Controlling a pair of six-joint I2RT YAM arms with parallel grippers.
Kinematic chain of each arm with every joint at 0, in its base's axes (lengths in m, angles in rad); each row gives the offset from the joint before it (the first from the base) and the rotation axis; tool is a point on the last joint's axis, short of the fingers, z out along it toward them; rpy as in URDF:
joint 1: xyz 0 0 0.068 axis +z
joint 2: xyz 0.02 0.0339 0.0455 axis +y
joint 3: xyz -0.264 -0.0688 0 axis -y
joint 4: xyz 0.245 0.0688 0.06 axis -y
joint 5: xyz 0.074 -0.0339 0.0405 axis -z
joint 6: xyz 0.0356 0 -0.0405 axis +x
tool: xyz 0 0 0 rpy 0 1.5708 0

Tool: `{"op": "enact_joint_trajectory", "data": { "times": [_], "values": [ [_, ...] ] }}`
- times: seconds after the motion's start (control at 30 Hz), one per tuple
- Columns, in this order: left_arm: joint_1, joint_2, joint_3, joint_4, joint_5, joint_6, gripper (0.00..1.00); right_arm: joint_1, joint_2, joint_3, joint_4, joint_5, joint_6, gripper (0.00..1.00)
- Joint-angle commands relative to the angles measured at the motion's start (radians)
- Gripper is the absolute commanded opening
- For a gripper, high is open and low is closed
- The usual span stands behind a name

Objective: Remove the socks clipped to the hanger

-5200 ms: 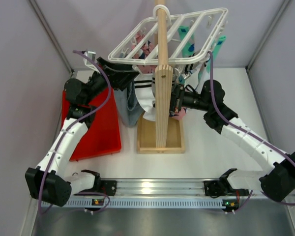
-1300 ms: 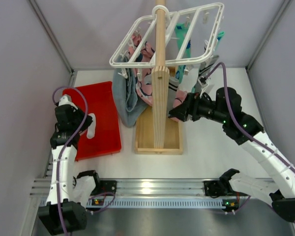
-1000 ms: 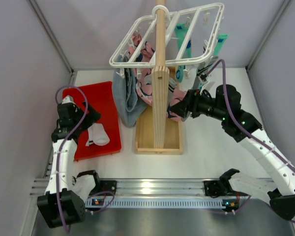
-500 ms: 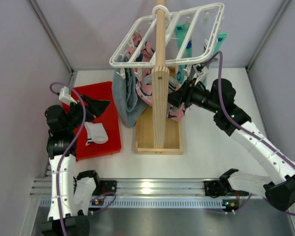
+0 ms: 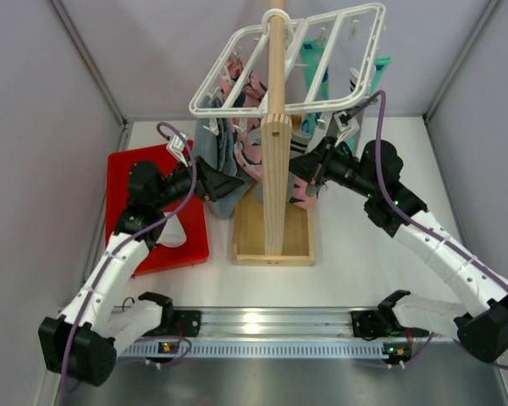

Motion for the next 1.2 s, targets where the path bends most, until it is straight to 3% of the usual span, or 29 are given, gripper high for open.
{"op": "enact_joint_trajectory", "data": {
  "times": [0.0, 0.1, 0.3, 0.53, 0.87, 0.93, 1.07, 1.1, 1.17],
  "values": [
    [-0.013, 0.059, 0.010, 0.197, -0.013, 0.006, 0.98, 0.011, -0.028, 0.020, 0.056, -0.015, 0.028, 0.00],
    [-0.020, 0.122, 0.021, 0.313, 0.036, -0.024, 0.98, 0.011, -0.030, 0.026, 0.054, -0.022, 0.050, 0.00],
    [-0.063, 0.212, 0.100, 0.324, 0.072, 0.072, 0.98, 0.011, -0.002, 0.049, 0.062, -0.073, 0.085, 0.00],
    [-0.170, 0.316, 0.153, 0.438, 0.072, 0.086, 0.98, 0.011, 0.004, 0.061, 0.071, -0.088, 0.110, 0.00],
    [-0.257, 0.409, 0.208, 0.441, 0.179, 0.109, 0.97, 0.011, -0.010, 0.070, 0.071, -0.079, 0.122, 0.00],
    [-0.258, 0.419, 0.212, 0.441, 0.202, 0.103, 0.89, 0.011, -0.008, 0.069, 0.071, -0.079, 0.122, 0.00],
    [-0.263, 0.445, 0.231, 0.441, 0.231, 0.048, 0.41, 0.013, -0.014, 0.063, 0.071, -0.068, 0.117, 0.00],
    [-0.264, 0.447, 0.232, 0.441, 0.233, 0.038, 0.16, 0.011, -0.017, 0.063, 0.067, -0.059, 0.111, 0.00],
    [-0.264, 0.444, 0.232, 0.441, 0.230, 0.022, 0.00, 0.011, -0.033, 0.064, 0.038, -0.039, 0.081, 0.01]
  ]
}}
